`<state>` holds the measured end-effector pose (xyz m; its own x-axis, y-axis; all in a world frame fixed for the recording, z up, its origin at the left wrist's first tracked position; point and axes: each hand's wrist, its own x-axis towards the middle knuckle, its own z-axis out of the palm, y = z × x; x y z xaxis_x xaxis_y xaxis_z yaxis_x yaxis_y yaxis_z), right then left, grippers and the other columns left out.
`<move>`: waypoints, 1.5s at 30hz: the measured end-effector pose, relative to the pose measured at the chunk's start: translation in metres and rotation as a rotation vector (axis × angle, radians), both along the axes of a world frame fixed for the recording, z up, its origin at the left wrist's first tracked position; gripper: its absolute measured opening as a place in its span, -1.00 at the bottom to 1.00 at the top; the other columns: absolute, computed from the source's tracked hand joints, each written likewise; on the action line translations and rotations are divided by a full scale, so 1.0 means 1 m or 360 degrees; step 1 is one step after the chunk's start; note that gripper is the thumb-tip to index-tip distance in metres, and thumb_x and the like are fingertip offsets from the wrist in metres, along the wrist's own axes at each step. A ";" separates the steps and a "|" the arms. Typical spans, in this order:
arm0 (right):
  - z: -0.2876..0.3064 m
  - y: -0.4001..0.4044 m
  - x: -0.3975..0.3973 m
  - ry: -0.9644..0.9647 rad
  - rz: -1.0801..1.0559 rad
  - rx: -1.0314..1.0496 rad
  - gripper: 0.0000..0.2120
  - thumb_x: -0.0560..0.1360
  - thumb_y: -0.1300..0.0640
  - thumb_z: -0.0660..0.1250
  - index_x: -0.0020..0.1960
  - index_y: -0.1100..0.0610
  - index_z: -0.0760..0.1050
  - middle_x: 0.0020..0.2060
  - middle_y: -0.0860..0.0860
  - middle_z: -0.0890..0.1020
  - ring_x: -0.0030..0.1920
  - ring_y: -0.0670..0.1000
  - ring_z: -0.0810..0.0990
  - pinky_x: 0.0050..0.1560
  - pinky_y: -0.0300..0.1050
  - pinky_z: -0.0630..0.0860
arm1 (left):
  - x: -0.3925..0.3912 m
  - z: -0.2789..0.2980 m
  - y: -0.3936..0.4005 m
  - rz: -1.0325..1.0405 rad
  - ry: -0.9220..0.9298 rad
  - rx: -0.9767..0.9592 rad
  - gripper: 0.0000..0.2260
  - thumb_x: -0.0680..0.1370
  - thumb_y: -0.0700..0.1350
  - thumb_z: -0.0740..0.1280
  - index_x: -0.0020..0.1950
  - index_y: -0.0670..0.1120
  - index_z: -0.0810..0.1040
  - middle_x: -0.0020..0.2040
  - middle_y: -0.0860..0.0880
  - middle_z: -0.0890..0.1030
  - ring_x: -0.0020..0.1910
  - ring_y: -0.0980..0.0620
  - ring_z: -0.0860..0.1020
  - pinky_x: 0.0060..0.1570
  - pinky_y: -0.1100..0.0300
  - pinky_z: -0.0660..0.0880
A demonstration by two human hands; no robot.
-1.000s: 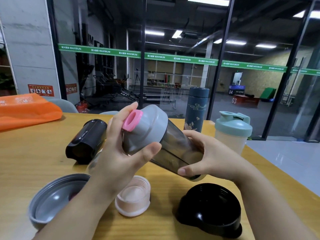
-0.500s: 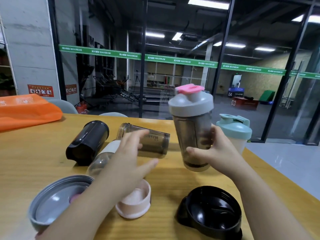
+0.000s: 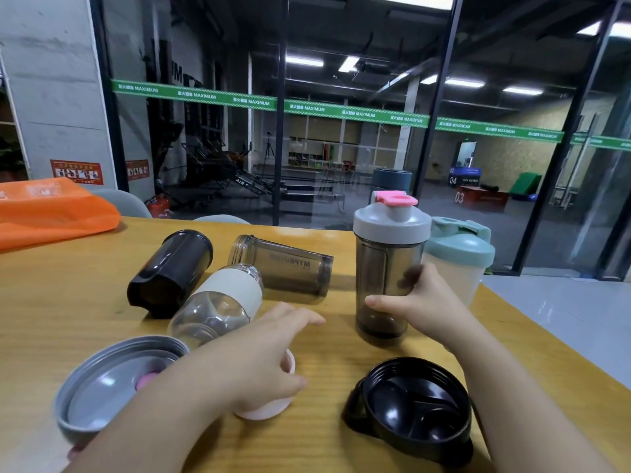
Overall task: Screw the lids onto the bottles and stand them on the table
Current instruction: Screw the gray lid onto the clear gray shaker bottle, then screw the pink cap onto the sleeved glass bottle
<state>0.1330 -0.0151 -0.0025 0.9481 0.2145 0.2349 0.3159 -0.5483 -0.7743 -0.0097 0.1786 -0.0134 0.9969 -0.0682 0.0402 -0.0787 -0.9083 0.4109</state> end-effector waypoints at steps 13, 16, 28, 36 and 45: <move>-0.005 0.002 0.002 0.0088 -0.0019 0.0095 -0.25 0.25 -0.04 0.59 0.26 0.19 0.28 0.05 0.02 0.48 -0.03 -0.02 0.47 -0.32 -0.31 0.33 | 0.006 -0.007 -0.009 -0.0048 -0.0194 -0.0149 -0.34 0.44 0.15 0.40 0.46 0.25 0.15 0.38 0.30 0.15 0.23 0.24 0.40 0.26 0.19 0.39; -0.005 0.002 0.001 0.0096 -0.0032 0.0098 -0.26 0.28 -0.03 0.57 0.29 0.19 0.29 0.10 0.04 0.49 -0.05 -0.04 0.49 -0.27 -0.29 0.37 | 0.004 -0.005 -0.009 -0.0070 -0.0150 -0.0112 -0.30 0.42 0.18 0.41 0.46 0.27 0.12 0.40 0.32 0.12 0.34 0.25 0.27 0.32 0.21 0.31; 0.015 0.001 -0.016 0.0213 -0.0123 -0.0327 -0.50 0.40 -0.23 0.39 -0.16 0.23 0.42 -0.28 0.10 0.52 -0.29 0.03 0.46 -0.23 -0.08 0.42 | -0.005 0.001 -0.007 -0.0139 -0.0039 -0.0053 -0.39 0.49 -0.08 0.27 0.44 0.31 0.12 0.42 0.36 -0.02 0.37 0.24 0.22 0.13 0.33 0.32; 0.024 -0.001 -0.022 0.0226 -0.0256 -0.0456 -0.48 0.40 -0.26 0.38 -0.20 0.24 0.43 -0.48 0.07 0.47 -0.48 0.02 0.41 -0.41 -0.16 0.41 | -0.001 0.005 -0.005 -0.0147 -0.0565 -0.0228 -0.52 0.47 0.04 0.28 0.34 0.33 0.26 0.26 0.38 0.27 0.30 0.32 0.27 0.24 0.34 0.30; 0.047 0.002 -0.045 0.0118 -0.0039 -0.0354 -0.58 0.44 -0.15 0.39 -0.34 0.20 0.48 -0.49 0.05 0.53 -0.49 -0.02 0.44 -0.43 -0.18 0.35 | -0.002 0.020 0.003 0.0202 -0.1241 -0.0879 -0.67 0.38 0.28 0.09 0.08 0.42 0.49 0.04 0.22 0.39 0.02 0.24 0.44 -0.06 0.38 0.37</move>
<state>0.0880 -0.0133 0.0442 0.9665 0.2301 0.1142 0.2474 -0.7146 -0.6543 -0.0122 0.1816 0.0067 0.6749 0.2650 0.6886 -0.4251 -0.6231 0.6565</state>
